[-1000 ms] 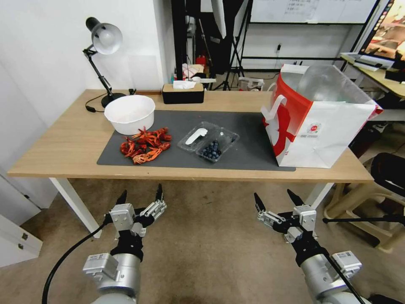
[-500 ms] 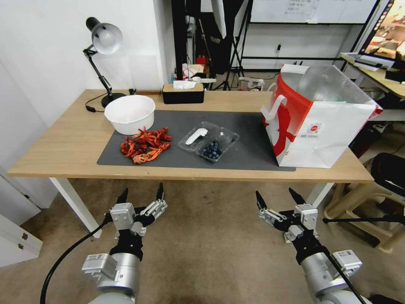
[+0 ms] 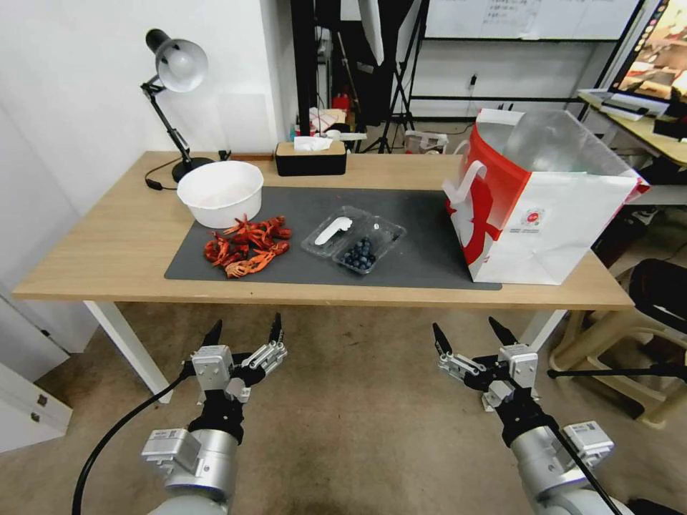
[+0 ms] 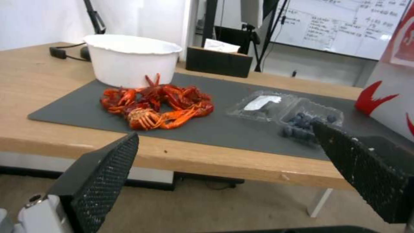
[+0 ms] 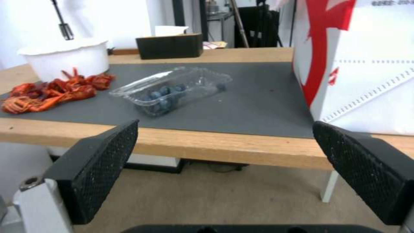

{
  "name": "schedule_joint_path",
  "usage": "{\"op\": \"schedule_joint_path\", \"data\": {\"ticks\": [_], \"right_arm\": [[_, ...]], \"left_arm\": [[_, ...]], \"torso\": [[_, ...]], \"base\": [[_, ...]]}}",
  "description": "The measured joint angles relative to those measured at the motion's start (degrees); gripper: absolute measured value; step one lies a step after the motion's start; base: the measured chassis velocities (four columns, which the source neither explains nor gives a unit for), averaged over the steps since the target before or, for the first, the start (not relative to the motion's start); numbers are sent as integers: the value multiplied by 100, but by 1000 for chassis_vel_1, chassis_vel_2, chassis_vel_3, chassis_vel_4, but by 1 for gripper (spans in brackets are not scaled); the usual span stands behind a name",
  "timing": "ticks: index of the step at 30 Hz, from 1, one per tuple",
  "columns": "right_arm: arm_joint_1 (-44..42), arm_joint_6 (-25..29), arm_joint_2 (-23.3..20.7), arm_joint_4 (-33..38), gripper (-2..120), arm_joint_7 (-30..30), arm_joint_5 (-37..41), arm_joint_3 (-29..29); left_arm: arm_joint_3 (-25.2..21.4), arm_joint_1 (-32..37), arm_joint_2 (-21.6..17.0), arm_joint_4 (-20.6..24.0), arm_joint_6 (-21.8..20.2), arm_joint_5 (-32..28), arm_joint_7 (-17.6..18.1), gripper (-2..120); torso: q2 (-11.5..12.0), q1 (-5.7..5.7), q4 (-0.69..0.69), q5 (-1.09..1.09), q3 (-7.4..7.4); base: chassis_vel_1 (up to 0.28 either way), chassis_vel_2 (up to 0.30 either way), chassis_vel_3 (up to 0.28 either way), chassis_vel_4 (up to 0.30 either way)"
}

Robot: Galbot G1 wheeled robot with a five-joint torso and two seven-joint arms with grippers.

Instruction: Close the takeout container lid, then place the container into the takeout bag.

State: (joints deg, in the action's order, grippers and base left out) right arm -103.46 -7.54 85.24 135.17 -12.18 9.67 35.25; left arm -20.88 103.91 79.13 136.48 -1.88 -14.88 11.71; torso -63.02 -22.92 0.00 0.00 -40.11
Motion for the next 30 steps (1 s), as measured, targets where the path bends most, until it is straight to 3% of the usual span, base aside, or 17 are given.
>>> {"op": "schedule_joint_path", "data": {"ticks": [15,22,30], "right_arm": [[79,-129,-103,202,100,11,195,-27],[166,-144,-198,371,100,71,231,91],[866,-223,-631,54,100,179,390,-77]], "left_arm": [[-67,-62,-79,-14,-79,-91,-149,100],[-57,-219,-231,-277,-56,-176,-283,100],[-121,-276,-279,-350,-54,-259,-281,100]], "torso": [[0,0,0,2,0],[0,0,-1,0,0],[0,0,0,1,0]], "base": [[0,0,0,0],[0,0,0,0],[0,0,0,0]]}}
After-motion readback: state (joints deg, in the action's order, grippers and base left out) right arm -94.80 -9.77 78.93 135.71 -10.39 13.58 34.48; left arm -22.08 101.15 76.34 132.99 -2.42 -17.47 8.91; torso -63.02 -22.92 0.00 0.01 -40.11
